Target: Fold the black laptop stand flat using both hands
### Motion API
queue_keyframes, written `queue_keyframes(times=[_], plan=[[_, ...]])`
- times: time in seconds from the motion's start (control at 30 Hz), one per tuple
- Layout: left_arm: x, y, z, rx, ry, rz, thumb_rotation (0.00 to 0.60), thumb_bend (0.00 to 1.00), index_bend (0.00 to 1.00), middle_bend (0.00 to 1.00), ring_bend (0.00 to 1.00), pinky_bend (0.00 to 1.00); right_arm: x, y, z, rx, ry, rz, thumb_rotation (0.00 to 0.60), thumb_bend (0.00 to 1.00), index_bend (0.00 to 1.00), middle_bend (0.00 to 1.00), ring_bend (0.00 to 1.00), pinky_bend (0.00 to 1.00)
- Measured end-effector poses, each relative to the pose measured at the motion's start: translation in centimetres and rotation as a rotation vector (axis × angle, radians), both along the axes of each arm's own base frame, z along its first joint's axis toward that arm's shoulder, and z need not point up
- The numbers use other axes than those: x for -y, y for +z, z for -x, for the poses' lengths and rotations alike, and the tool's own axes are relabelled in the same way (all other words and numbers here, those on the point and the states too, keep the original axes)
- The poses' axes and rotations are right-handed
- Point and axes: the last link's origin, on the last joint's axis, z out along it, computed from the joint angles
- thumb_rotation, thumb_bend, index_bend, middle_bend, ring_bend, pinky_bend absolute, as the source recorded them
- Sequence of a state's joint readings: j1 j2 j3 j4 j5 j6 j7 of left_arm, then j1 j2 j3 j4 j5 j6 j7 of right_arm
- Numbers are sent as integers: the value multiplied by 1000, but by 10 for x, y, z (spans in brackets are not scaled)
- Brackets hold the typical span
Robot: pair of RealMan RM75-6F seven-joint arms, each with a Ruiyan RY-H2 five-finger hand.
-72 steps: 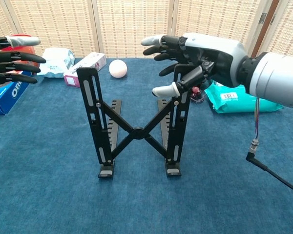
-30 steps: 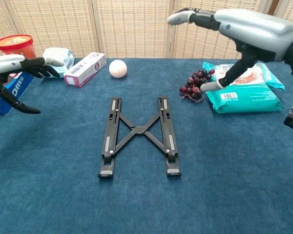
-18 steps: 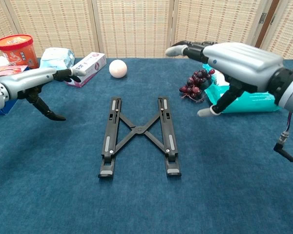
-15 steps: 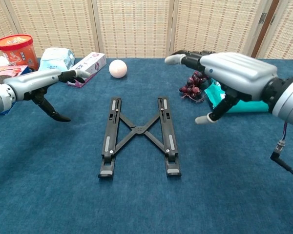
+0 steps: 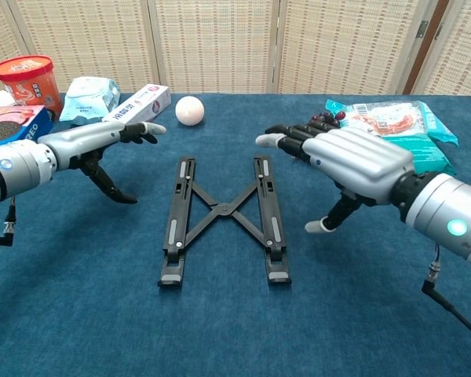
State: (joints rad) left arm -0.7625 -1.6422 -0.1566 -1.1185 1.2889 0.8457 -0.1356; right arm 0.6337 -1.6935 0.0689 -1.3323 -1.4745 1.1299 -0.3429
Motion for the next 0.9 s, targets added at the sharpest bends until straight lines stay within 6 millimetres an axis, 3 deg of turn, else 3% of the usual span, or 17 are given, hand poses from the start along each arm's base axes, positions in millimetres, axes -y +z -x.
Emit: queue_keyframes(times=[0.6, 0.9], plan=[[-2, 0, 9, 18, 46, -4, 600, 120, 0, 123, 103, 88, 13, -35, -9, -83, 59, 14, 600, 19, 0, 0, 0, 8], [-4, -2, 10, 44, 78, 6, 600, 120, 0, 123, 103, 88, 15, -46, -28, -73, 100, 11, 600, 19, 0, 0, 0, 0]])
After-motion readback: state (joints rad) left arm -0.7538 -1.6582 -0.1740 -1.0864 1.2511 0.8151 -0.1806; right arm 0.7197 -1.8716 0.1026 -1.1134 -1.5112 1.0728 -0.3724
